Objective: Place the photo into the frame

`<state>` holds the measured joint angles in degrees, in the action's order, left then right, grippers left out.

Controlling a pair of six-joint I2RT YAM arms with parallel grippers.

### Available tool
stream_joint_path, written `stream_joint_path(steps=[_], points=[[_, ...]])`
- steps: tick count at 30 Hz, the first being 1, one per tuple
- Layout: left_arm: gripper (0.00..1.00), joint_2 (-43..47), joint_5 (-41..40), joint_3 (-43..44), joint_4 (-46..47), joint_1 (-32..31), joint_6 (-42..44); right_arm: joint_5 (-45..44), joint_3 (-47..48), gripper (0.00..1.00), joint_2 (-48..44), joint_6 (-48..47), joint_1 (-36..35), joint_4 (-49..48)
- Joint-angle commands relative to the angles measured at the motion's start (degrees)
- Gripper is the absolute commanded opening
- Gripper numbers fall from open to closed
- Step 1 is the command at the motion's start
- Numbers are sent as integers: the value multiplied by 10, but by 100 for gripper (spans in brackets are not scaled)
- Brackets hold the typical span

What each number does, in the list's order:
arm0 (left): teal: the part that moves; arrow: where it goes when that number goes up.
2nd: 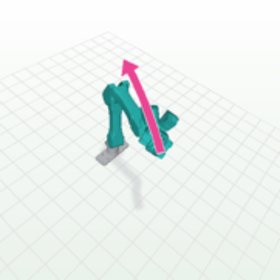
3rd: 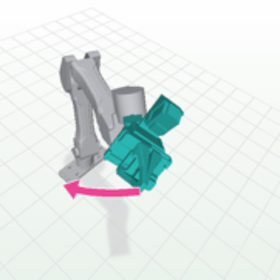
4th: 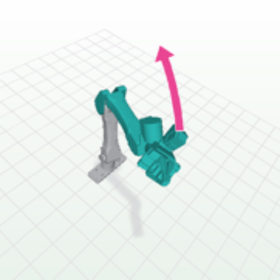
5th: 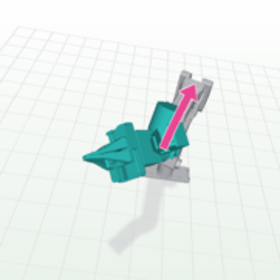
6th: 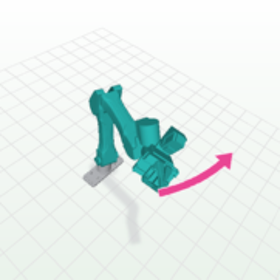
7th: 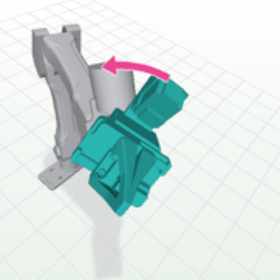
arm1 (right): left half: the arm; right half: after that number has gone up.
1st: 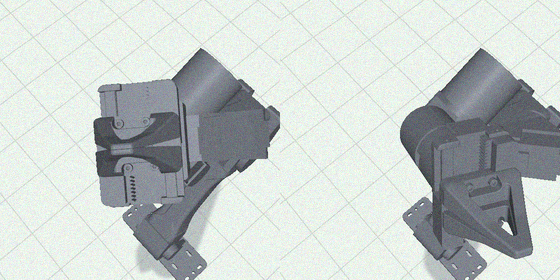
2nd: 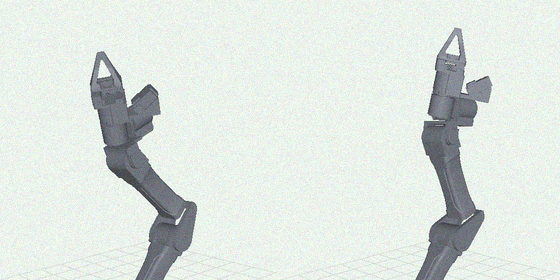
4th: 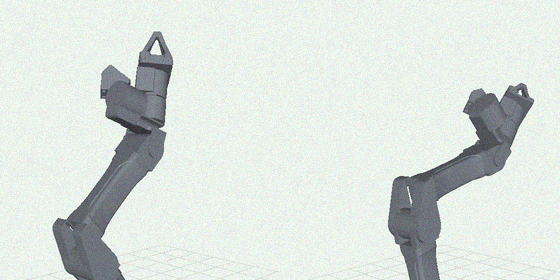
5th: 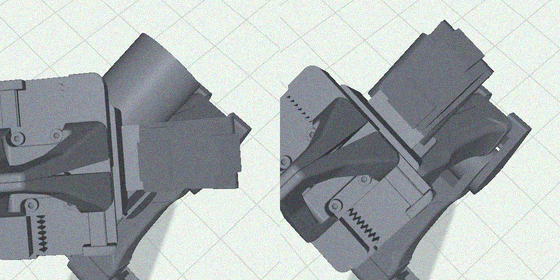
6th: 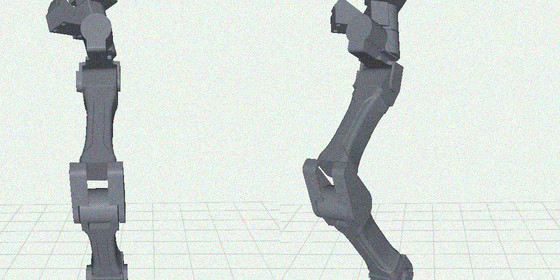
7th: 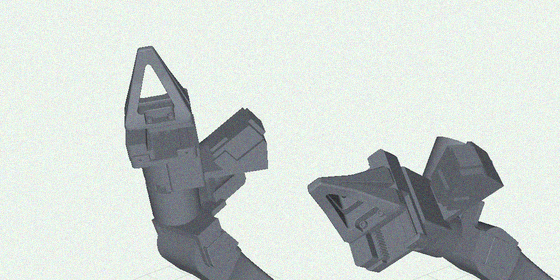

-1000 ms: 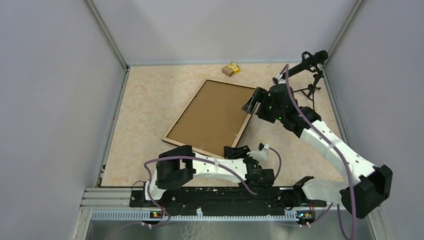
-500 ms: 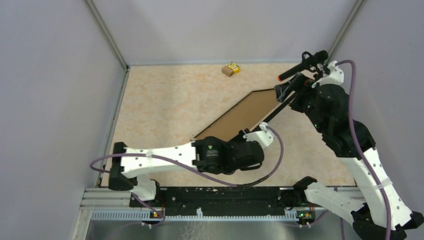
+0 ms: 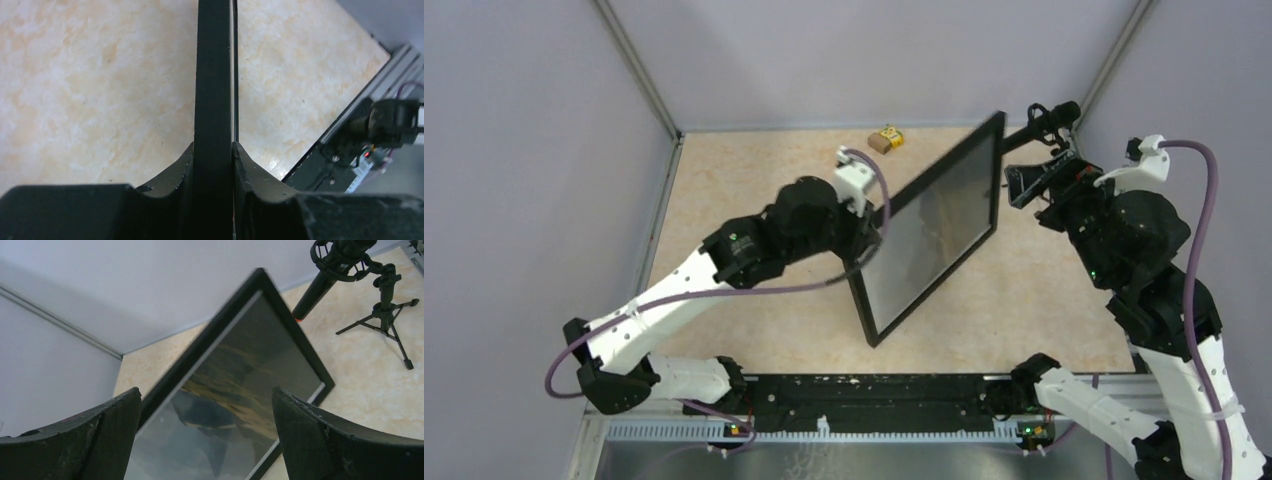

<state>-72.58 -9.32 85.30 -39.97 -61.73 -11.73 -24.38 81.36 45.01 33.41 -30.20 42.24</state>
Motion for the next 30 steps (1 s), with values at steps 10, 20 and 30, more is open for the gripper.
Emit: stream_joint_path(steps=[10,20,30], points=[[0,172,208,-178,78,360,-218,18,-40,98,18,-4,3,-27],[0,286,91,-413,61,445,-275,223,-159,98,109,18,3,-105],[0,316,43,-578,84,445,-353,330,-237,95,291,-1,3,-172]])
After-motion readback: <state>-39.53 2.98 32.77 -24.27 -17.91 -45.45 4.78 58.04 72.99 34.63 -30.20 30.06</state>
